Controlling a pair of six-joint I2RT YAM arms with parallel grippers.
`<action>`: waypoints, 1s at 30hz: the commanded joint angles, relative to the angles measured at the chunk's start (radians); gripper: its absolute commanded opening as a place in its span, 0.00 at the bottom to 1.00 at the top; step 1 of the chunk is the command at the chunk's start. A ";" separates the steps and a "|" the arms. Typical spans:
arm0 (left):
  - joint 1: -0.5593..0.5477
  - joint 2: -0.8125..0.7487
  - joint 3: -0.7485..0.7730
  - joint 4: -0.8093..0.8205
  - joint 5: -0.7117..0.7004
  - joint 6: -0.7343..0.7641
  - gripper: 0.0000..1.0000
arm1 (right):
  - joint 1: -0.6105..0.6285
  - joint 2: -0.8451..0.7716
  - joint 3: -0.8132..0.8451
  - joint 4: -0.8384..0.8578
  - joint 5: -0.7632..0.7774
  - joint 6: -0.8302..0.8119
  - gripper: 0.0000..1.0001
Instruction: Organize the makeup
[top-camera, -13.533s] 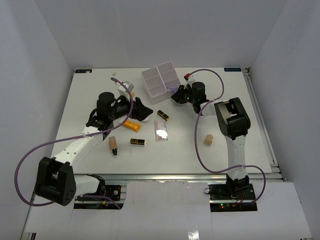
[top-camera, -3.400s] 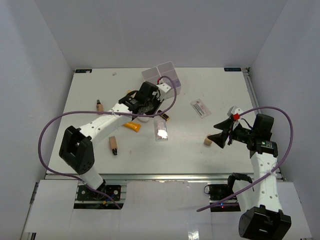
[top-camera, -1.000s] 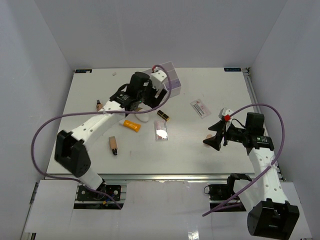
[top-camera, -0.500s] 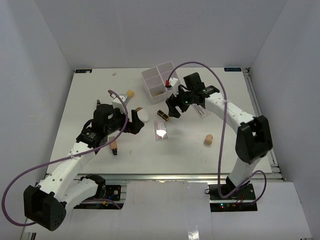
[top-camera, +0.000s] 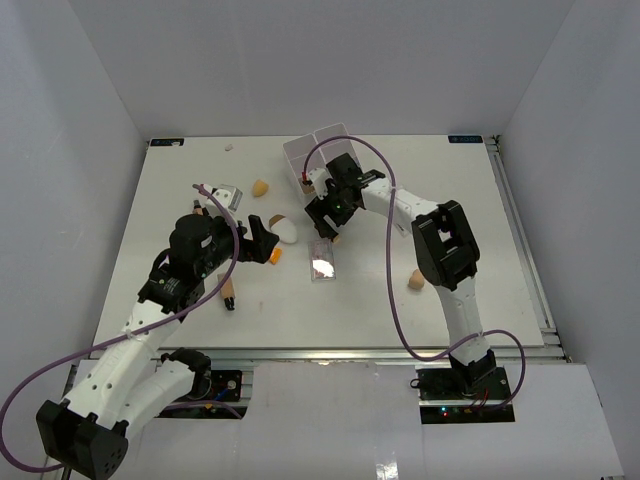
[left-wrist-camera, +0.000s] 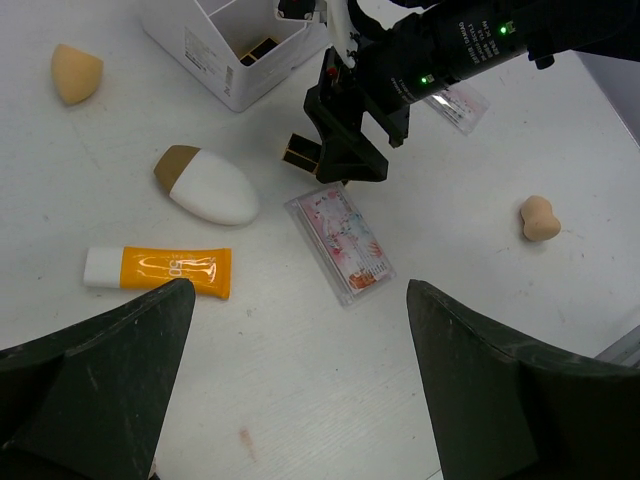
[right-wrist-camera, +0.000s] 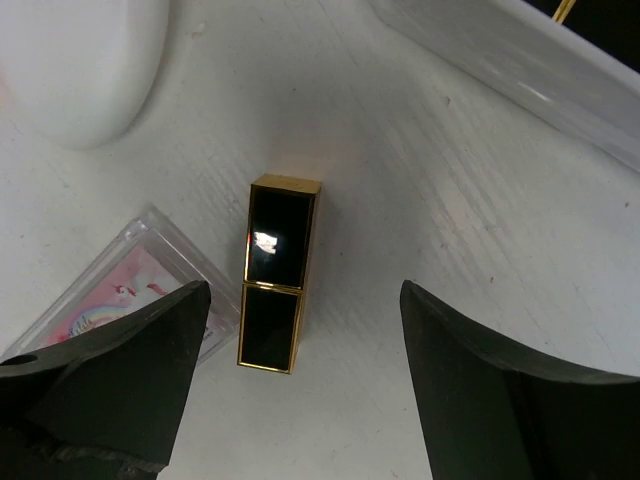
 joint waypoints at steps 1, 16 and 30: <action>0.007 -0.004 0.003 0.008 0.004 -0.009 0.98 | 0.001 0.016 0.054 0.003 0.017 0.003 0.78; 0.009 -0.012 -0.003 0.007 -0.011 -0.012 0.98 | 0.001 0.006 0.042 0.005 -0.009 -0.091 0.32; 0.011 -0.003 -0.004 0.007 -0.021 -0.015 0.98 | 0.003 -0.209 0.017 -0.017 0.062 -0.795 0.24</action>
